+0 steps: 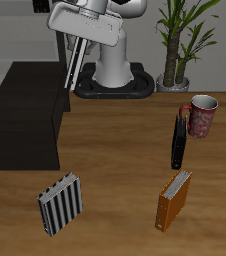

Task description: Place the left striped book flat on top of the shelf

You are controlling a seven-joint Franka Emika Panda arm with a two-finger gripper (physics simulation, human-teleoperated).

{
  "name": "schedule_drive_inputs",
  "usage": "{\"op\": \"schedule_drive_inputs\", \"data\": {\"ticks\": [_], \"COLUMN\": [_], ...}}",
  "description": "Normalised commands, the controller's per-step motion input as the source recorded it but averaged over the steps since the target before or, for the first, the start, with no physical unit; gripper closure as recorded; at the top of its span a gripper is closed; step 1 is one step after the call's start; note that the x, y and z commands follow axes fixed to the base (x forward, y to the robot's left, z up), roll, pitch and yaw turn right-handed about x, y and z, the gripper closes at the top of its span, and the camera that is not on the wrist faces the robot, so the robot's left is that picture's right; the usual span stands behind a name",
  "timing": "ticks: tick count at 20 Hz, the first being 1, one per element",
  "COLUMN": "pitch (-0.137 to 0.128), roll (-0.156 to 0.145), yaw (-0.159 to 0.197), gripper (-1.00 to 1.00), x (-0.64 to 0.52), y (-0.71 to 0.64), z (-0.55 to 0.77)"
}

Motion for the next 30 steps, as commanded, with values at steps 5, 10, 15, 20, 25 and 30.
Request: {"op": "schedule_drive_inputs", "data": {"ticks": [5, 10, 15, 20, 25, 30], "pitch": [-0.035, -0.047, -0.032, 0.000, 0.032, -0.004], "roll": [-0.240, -0.195, -0.124, -0.135, -0.075, -0.081], "yaw": [0.011, -0.002, -0.007, -0.037, -0.014, -0.006], "gripper": [1.00, 1.00, 1.00, 1.00, 1.00, 1.00], "x": [0.01, 0.02, 0.01, 0.06, 0.06, 0.06], "y": [-0.26, -0.25, -0.16, -0.18, -0.18, -0.16], "z": [0.06, 0.09, 0.08, 0.02, -0.11, -0.06]}}
